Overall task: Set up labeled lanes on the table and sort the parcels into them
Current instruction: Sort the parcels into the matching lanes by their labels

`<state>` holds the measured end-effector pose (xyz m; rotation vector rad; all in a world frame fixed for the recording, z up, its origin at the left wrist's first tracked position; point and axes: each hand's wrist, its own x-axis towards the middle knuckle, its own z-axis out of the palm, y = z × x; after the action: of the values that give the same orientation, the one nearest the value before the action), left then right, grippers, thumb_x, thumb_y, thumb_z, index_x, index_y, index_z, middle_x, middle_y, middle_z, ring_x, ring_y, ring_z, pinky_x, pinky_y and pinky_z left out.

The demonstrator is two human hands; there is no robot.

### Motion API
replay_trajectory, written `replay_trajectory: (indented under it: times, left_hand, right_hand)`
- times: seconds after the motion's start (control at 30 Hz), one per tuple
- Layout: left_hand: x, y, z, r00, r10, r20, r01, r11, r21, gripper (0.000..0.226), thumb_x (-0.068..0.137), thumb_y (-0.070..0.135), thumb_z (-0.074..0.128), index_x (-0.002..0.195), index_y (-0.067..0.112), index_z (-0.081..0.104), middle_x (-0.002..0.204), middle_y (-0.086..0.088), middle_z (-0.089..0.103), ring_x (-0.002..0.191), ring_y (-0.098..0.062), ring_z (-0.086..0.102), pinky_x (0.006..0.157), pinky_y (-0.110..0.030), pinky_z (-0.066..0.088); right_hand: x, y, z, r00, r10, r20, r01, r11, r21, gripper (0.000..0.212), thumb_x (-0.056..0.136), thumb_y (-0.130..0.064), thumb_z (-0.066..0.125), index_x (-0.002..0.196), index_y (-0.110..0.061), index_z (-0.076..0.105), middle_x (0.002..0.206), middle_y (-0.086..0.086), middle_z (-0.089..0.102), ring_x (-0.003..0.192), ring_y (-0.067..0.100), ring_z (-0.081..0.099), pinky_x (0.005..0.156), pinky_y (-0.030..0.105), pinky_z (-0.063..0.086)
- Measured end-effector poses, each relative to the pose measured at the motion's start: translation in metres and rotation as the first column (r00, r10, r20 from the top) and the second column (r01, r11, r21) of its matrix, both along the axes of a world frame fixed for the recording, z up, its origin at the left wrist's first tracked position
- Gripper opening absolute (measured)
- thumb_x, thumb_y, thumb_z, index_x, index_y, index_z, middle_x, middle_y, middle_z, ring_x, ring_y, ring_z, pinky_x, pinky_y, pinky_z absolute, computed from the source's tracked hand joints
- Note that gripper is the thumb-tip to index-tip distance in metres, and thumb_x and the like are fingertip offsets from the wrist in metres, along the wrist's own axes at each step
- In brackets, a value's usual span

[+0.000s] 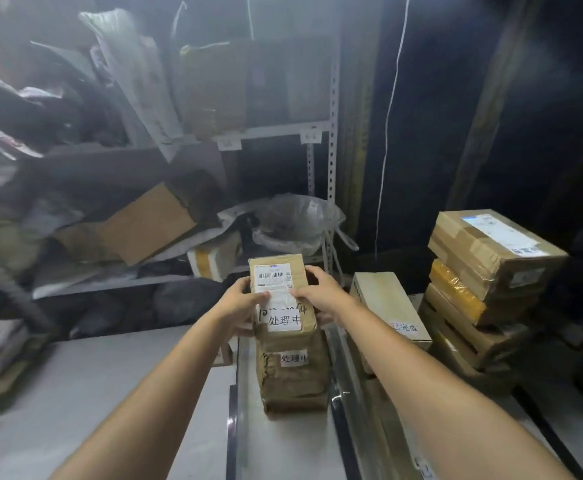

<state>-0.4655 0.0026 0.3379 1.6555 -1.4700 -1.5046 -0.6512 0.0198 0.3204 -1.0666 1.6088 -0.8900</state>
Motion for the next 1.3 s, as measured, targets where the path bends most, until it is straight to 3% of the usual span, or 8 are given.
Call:
replay_trajectory:
  times: [0.1,0.33,0.43,0.67,0.87,1.1,1.2,1.3]
  left_hand:
    - [-0.003,-0.013,-0.01,1.0,0.005,0.028,-0.006,1.0,0.022,0.041,0.098,0.021,0.061,0.133,0.032,0.044,0.108,0.004,0.068,0.095,-0.021,0.068,0.071,-0.045,0.059]
    - [-0.013,-0.038,-0.033,1.0,-0.009,0.017,0.007,0.996,0.094,0.048,0.097,0.023,0.062,0.138,0.035,0.043,0.108,0.003,0.069,0.096,-0.024,0.069,0.083,-0.05,0.059]
    - [-0.019,-0.05,-0.041,0.999,-0.035,0.033,0.031,0.994,0.103,0.049,0.096,0.024,0.063,0.14,0.036,0.044,0.109,0.001,0.07,0.097,-0.023,0.069,0.078,-0.047,0.06]
    - [-0.018,-0.065,-0.052,0.993,-0.072,0.098,0.056,0.987,0.15,0.048,0.097,0.026,0.063,0.139,0.036,0.043,0.107,0.0,0.071,0.095,-0.023,0.069,0.069,-0.041,0.061]
    - [-0.012,-0.073,-0.056,0.984,-0.091,0.156,0.063,0.983,0.173,0.043,0.097,0.031,0.062,0.137,0.03,0.045,0.107,0.001,0.064,0.096,-0.025,0.065,0.086,-0.049,0.058]
    - [-0.009,-0.079,-0.055,0.962,-0.149,0.231,0.114,0.981,0.156,0.049,0.098,0.036,0.059,0.143,0.028,0.043,0.114,0.002,0.061,0.101,-0.024,0.065,0.091,-0.052,0.055]
    - [-0.004,-0.078,-0.045,0.924,-0.183,0.335,0.157,0.982,0.104,0.053,0.099,0.042,0.055,0.148,0.028,0.039,0.125,-0.001,0.058,0.101,-0.023,0.062,0.08,-0.043,0.056]
    - [0.01,-0.072,-0.029,0.864,-0.192,0.467,0.189,0.981,0.052,0.056,0.098,0.045,0.054,0.148,0.027,0.038,0.125,-0.002,0.054,0.097,-0.021,0.06,0.079,-0.041,0.053]
  right_hand:
    - [-0.003,-0.012,-0.009,1.0,0.012,0.01,-0.012,1.0,0.02,0.074,0.093,-0.014,0.067,0.154,-0.031,0.03,0.137,0.005,0.06,0.104,0.021,0.068,0.081,0.041,0.059]
    - [-0.014,-0.026,-0.021,1.0,0.01,0.002,-0.01,0.997,0.073,0.071,0.095,-0.015,0.065,0.154,-0.033,0.029,0.137,0.004,0.06,0.098,0.019,0.069,0.066,0.036,0.057]
    - [-0.019,-0.032,-0.027,1.0,-0.011,0.015,0.01,0.996,0.091,0.07,0.095,-0.016,0.064,0.154,-0.033,0.028,0.134,0.003,0.062,0.088,0.015,0.07,0.056,0.032,0.056]
    - [-0.019,-0.043,-0.044,1.0,-0.004,0.007,0.003,0.991,0.133,0.074,0.093,-0.021,0.069,0.154,-0.032,0.029,0.135,0.002,0.062,0.09,0.013,0.069,0.069,0.037,0.059]
    - [-0.02,-0.045,-0.04,0.996,0.083,-0.032,-0.075,0.976,0.203,0.072,0.094,-0.026,0.067,0.153,-0.038,0.027,0.124,0.001,0.067,0.096,0.019,0.071,0.081,0.049,0.061]
    - [-0.027,-0.045,-0.024,0.964,0.194,-0.18,-0.137,0.948,0.288,0.064,0.1,-0.03,0.057,0.155,-0.032,0.025,0.101,-0.005,0.06,0.077,0.015,0.065,0.064,0.035,0.057]
    - [-0.027,-0.048,-0.014,0.922,0.255,-0.292,-0.157,0.934,0.322,0.057,0.098,-0.03,0.056,0.151,-0.026,0.036,0.114,0.0,0.059,0.092,0.021,0.063,0.081,0.04,0.057]
    - [-0.021,-0.052,0.005,0.773,0.384,-0.506,-0.235,0.913,0.334,0.048,0.098,-0.029,0.057,0.143,-0.017,0.047,0.13,0.006,0.058,0.107,0.024,0.059,0.088,0.037,0.052]
